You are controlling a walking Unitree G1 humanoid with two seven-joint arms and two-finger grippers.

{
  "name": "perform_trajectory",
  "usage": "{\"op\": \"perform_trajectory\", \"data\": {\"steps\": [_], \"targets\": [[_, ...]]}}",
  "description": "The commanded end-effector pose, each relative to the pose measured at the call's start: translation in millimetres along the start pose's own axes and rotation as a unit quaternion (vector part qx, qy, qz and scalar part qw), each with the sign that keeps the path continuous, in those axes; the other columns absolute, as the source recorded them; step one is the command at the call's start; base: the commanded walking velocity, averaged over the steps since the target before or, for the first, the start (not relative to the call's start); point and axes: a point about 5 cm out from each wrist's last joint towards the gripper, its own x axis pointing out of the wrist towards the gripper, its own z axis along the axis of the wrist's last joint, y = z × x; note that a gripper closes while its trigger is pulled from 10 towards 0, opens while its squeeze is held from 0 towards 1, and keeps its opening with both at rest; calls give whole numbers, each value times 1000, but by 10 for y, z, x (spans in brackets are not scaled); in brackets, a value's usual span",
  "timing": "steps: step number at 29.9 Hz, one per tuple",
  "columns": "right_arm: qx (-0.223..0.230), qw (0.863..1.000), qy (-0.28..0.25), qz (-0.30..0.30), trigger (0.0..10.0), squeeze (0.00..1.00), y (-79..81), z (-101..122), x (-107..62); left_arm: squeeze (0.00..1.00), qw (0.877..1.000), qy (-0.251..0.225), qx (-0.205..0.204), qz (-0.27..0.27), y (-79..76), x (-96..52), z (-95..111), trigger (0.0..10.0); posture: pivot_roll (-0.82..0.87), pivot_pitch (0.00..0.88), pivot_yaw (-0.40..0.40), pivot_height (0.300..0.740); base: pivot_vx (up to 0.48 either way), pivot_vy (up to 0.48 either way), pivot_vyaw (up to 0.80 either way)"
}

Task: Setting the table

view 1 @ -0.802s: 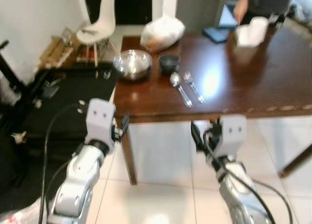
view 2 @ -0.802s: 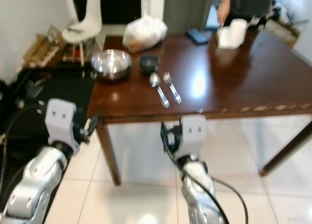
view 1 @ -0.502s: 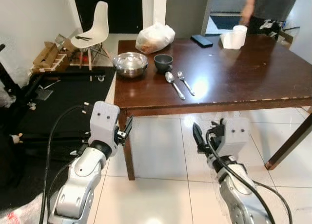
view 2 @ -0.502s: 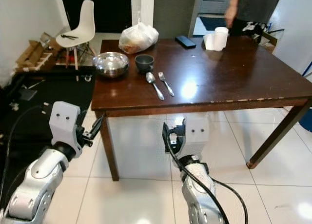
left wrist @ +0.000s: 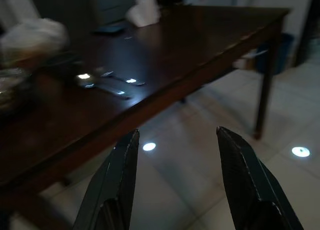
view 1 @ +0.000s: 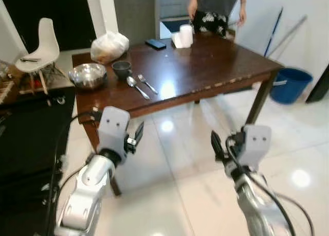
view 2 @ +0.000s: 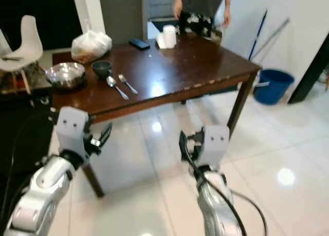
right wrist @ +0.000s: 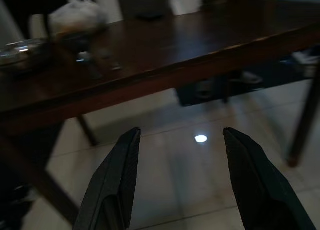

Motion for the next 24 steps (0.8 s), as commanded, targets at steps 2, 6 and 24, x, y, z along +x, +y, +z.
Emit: {"op": "perform_trajectory", "data": {"steps": [2,6,24], "targets": [[5,1000,9,-2,10000,0,-14,-35,-4,0,1000,6,6,0,7,-9,-30,10000,-55,0,82,740,0,0,-800],[6,1000,9,-1,10000,0,-10,-36,-2,0,1000,7,7,0,8,-6,-35,10000,-55,0,82,740,0,0,-800],[4,1000,14,7,10000,0,15,-73,7,0,1000,15,11,0,23,-14,-108,10000,-56,0,83,740,0,0,-796]]}}
